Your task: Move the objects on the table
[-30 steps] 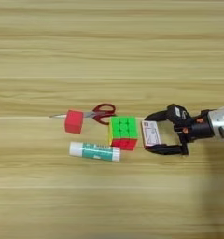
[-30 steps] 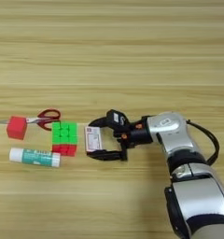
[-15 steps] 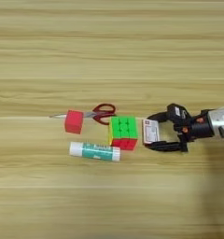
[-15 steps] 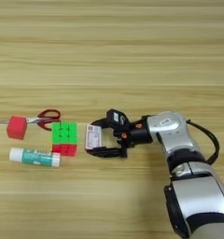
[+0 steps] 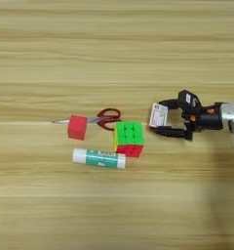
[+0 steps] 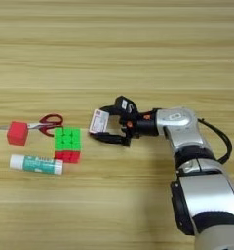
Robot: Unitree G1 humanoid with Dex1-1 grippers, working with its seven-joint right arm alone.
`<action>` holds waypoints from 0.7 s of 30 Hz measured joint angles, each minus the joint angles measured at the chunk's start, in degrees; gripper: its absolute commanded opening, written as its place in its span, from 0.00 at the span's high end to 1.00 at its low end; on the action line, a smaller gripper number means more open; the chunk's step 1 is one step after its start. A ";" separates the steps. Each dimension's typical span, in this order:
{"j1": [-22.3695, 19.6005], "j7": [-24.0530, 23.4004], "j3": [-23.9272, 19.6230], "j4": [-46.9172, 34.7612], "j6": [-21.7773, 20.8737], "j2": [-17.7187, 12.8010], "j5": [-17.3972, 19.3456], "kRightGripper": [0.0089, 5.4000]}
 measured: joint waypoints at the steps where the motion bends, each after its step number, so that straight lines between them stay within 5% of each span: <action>1: -0.92 -2.85 -0.34 0.87 0.78 0.22 -0.03 0.26; 14: -4.00 -20.34 -0.42 7.48 7.63 2.47 -4.54 0.26; 21: -5.96 -25.00 -0.73 8.92 11.49 2.48 -4.99 0.27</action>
